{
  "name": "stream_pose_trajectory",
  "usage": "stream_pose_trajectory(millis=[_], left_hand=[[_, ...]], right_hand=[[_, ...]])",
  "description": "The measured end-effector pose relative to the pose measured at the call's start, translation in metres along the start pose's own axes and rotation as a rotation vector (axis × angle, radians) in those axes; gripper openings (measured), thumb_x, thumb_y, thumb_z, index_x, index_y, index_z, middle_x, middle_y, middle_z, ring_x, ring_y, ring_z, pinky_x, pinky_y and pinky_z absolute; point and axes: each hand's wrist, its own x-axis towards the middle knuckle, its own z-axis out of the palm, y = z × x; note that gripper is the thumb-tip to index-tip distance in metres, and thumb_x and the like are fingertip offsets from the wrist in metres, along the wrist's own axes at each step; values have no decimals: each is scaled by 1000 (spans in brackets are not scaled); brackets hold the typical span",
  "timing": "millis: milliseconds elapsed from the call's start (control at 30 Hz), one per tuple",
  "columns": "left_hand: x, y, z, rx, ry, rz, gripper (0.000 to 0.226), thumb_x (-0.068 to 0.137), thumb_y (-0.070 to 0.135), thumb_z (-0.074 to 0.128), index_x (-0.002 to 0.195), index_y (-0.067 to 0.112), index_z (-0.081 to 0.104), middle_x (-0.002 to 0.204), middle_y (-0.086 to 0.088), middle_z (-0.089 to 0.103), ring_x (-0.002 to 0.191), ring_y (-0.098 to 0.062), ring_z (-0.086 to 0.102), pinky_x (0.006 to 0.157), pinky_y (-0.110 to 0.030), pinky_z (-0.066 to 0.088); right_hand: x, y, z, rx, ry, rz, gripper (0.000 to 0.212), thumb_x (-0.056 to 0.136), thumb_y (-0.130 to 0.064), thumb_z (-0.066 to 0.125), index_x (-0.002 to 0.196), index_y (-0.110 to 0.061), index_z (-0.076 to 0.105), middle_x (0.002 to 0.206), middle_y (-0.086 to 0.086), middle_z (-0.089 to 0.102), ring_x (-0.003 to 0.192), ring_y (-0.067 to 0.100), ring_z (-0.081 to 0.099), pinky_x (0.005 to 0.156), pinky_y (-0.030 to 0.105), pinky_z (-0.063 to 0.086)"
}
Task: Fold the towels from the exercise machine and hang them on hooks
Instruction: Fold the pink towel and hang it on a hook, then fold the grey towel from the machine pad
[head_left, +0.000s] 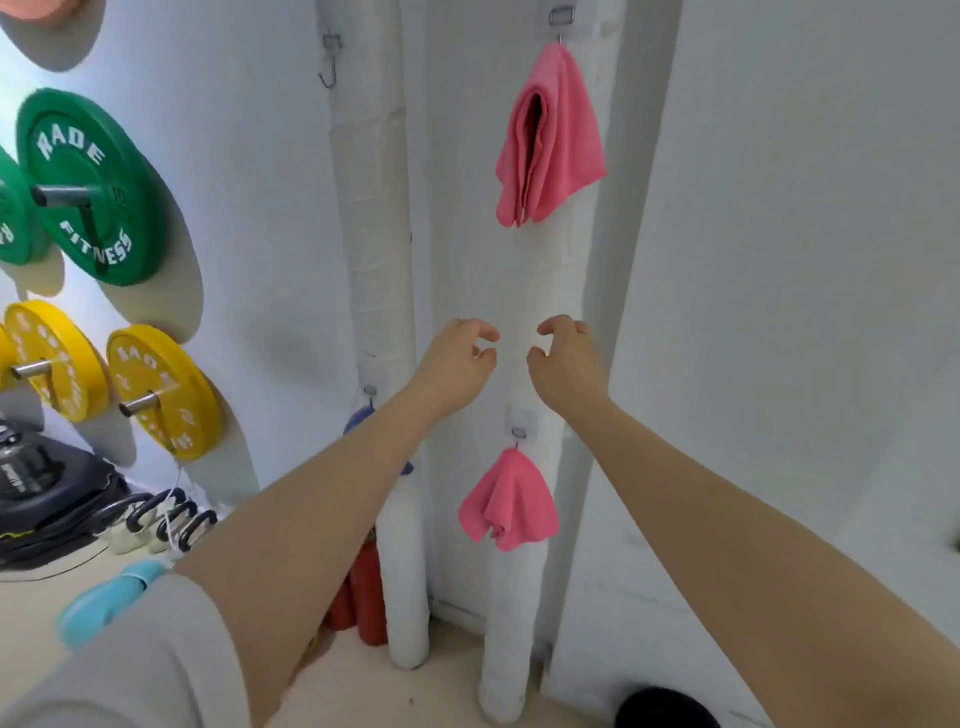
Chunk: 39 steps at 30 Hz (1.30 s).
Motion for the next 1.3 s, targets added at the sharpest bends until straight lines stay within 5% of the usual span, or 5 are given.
stream_pose_trajectory(millis=[367,633,900,1033,1300], left_hand=[[-287,-107,-3,37,-280,-517,25,94,12,45,113,7,60,112,-6,58,91,-14,50,62,-18,36],[-454,-134,-7,105,-337,-890,28,96,17,42,117,9,58,127,-9,55,111,-27,53,91,-31,41],[-588,-89,-29,41,-147,-1109,24,94,16,45,113,14,60,122,-4,58,106,-25,56,76,-24,39],[-658,-53,-53,22,-60,-1230,27,94,16,42,116,18,57,107,-3,59,77,-16,57,55,-13,44],[-747,-11,-90,59,47,-1265,25,94,21,45,114,18,59,104,3,59,102,-17,56,77,-25,40]], right_hand=[[-219,11,91,-72,-639,-59,21,88,-10,49,103,-6,64,115,12,59,100,26,57,80,26,38],[-332,34,110,-174,-1052,-189,25,94,-17,47,111,-7,61,119,8,60,108,24,55,82,22,36],[-428,12,103,-196,-1258,-273,26,95,-18,44,115,-7,58,117,9,59,111,25,52,81,23,33],[-487,-12,104,-161,-1389,-344,25,94,-16,45,109,-5,60,117,12,63,108,26,55,86,28,40],[-564,-61,84,-31,-1434,-447,24,93,-16,47,109,-5,61,115,10,63,108,24,55,83,26,38]])
